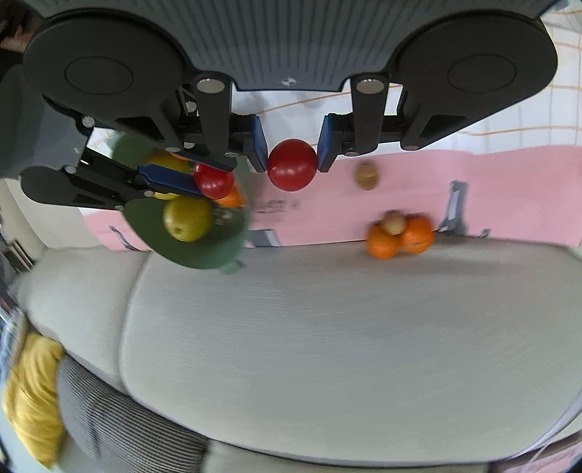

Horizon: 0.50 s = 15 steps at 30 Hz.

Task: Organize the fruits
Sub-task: 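Carry both red tomatoes in the two tools over the colander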

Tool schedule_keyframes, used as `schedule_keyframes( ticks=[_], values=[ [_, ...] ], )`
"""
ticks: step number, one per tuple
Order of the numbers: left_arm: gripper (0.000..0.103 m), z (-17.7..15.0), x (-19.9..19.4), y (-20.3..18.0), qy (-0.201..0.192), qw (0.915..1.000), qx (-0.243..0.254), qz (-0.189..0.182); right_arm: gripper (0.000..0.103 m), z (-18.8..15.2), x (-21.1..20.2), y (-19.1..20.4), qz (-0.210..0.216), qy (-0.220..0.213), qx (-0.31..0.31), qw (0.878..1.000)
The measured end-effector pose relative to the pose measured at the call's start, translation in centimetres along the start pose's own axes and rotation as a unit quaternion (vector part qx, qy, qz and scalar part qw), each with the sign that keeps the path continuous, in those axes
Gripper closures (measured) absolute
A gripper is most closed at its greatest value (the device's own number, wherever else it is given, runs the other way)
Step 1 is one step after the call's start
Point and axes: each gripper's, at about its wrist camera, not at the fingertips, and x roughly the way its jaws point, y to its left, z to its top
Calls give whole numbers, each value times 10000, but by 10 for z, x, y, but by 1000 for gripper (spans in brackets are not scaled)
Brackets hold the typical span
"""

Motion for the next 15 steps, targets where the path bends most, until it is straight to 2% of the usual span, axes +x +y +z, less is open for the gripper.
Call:
schedule_keyframes(
  ticks=[8,15],
  values=[
    [70,3,26,-50,323,9964,620,-472,78,-25,-7,-39,-181,403,41,9990],
    [70,5,52,-84,650,9895,1131,-629,78,-37,-3,-64,-175,673,4,9976]
  ],
)
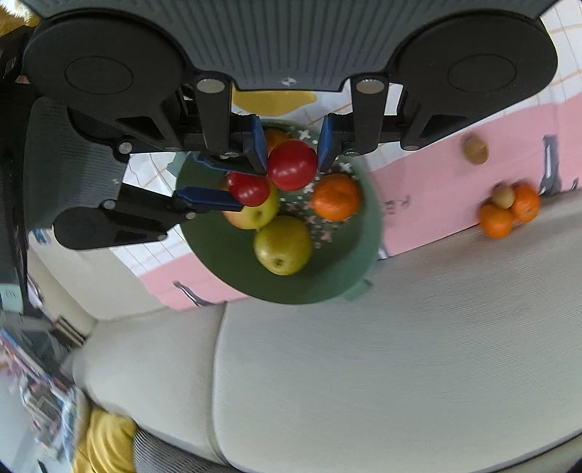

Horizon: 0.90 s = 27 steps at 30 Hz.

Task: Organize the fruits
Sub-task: 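Carry both red tomatoes in the two tools over the colander, then open the left tool dropping its tomato while the right tool releases its tomato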

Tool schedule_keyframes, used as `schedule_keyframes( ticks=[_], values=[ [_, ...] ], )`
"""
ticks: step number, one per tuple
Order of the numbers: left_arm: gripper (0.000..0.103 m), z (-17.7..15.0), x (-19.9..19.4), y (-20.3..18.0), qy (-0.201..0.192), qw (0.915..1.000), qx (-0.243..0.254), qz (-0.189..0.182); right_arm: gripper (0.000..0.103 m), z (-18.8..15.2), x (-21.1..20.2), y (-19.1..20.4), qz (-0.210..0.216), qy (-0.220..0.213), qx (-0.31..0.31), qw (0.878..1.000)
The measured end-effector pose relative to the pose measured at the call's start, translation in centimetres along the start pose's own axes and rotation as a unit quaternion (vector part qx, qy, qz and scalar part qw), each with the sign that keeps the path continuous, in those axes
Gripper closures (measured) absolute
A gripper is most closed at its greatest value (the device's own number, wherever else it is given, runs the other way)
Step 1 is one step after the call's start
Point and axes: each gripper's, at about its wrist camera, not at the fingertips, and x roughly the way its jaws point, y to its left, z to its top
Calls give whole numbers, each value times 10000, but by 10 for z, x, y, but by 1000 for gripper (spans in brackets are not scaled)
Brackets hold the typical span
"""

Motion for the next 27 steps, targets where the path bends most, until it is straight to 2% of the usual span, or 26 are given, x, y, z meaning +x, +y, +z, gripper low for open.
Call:
schedule_keyframes(
  ticks=[3,8,12,17,21,27],
  values=[
    [70,5,11,-8,149,9998,135,-44,78,-1,6,-4,61,116,-103,9999],
    [70,10,33,-19,468,9980,410,108,78,0,17,-8,126,238,-294,9992],
    [70,11,44,-19,661,9967,449,149,78,-4,25,-14,176,344,-328,9987],
    [70,10,56,-16,895,9938,557,339,78,-3,29,-17,283,298,-394,9984],
    [70,8,60,-13,1010,9922,618,382,78,-2,31,-11,306,323,-678,9967],
    [70,10,63,-13,1050,9912,662,456,78,-4,30,-9,354,355,-661,9966]
  ],
)
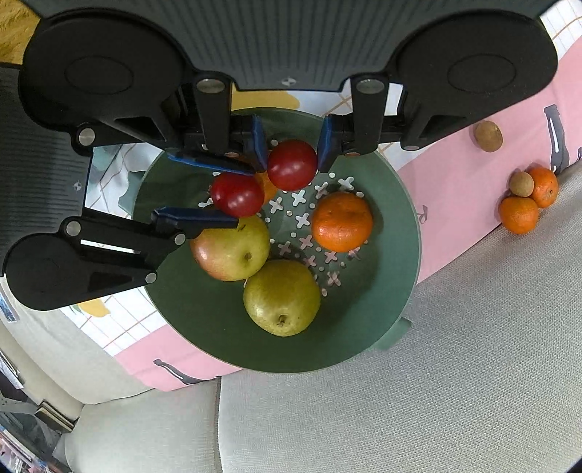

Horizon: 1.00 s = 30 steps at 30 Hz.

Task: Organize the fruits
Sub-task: 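Open the left tool dropping its tomato while the right tool releases its tomato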

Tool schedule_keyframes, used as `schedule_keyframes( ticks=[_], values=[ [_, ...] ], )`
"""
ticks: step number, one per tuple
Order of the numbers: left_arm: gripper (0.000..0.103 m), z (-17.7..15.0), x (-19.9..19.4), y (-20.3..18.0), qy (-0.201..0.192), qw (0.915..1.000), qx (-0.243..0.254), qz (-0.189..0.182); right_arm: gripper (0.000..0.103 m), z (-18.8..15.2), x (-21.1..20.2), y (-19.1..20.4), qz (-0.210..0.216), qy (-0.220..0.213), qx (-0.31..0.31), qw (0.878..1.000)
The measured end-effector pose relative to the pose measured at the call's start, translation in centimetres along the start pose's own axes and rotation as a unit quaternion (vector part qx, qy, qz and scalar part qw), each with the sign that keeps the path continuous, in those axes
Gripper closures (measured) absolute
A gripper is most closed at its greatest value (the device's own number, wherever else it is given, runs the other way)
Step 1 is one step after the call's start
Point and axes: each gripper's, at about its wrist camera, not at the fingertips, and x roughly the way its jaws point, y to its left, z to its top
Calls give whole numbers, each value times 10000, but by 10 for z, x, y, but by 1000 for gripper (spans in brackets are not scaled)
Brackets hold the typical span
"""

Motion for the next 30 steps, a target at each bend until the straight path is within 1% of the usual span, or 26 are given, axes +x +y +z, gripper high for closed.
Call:
schedule_keyframes(
  ticks=[4,11,15,17,24,27,29,30],
  values=[
    [70,1,0,-1,1,10000,3,47,78,0,-1,0,8,6,-24,10000],
    [70,-2,-3,-2,-113,9999,-36,68,77,-2,1,3,-57,-3,-39,10000],
    [65,-2,-5,-2,-149,9998,-13,109,77,-3,4,3,-72,-2,-14,10000],
    [65,-2,-7,-2,-172,9998,-15,82,77,-3,4,3,-76,-1,4,10000],
    [61,-3,-12,-2,-257,9997,-5,53,67,-3,3,5,-141,-20,-47,9999],
    [56,-3,-17,-2,-315,9995,-7,58,60,-2,3,8,-248,-6,-111,9996],
    [54,-3,-21,-2,-365,9993,-9,85,54,0,2,10,-357,-19,-154,9992],
    [54,-3,-24,-2,-393,9992,-18,98,49,1,0,9,-395,-38,-161,9991]
  ],
)
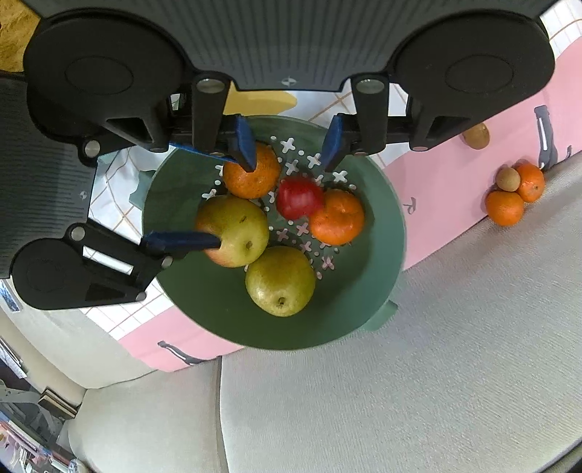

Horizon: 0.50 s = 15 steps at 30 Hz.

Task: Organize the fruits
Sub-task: 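Open the left tool dropping its tomato while the right tool releases its tomato, then move both open tools back toward the kiwis on the cloth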

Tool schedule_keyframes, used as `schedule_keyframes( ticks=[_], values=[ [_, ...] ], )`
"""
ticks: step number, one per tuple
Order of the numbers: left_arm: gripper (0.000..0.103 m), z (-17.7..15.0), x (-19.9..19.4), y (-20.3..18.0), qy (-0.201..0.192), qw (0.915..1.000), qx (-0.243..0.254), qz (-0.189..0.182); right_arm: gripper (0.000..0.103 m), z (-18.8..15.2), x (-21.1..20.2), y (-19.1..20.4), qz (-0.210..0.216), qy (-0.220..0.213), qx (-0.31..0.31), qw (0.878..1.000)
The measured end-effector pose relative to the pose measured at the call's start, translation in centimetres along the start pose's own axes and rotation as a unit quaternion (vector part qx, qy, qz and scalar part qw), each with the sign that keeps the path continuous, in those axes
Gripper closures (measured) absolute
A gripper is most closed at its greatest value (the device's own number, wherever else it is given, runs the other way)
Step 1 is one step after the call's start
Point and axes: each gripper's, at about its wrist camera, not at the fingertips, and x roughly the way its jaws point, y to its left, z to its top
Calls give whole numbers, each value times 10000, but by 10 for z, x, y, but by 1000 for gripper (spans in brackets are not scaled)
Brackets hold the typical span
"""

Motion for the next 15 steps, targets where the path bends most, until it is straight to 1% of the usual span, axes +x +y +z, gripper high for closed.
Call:
schedule_keyframes(
  ticks=[2,4,5,6,7,12,15],
  values=[
    [53,0,-6,3,-51,10000,-61,10,44,2,-3,0,-69,-44,17,10000],
    [52,0,-11,6,-124,9998,-126,-4,34,4,-6,0,-178,-84,62,9998],
    [50,-1,-15,7,-154,9998,-158,14,32,5,-8,1,-242,-106,96,9996],
    [47,-1,-18,9,-168,9997,-185,62,28,7,-9,2,-289,-128,146,9994],
    [46,-2,-21,10,-201,9995,-197,126,26,7,-11,2,-306,-149,204,9992],
    [46,-10,-40,22,-376,9983,-364,252,21,12,-17,3,-271,-204,651,9973],
    [46,-19,-50,30,-471,9968,-526,379,21,13,-21,6,-216,-183,917,9954]
  ],
)
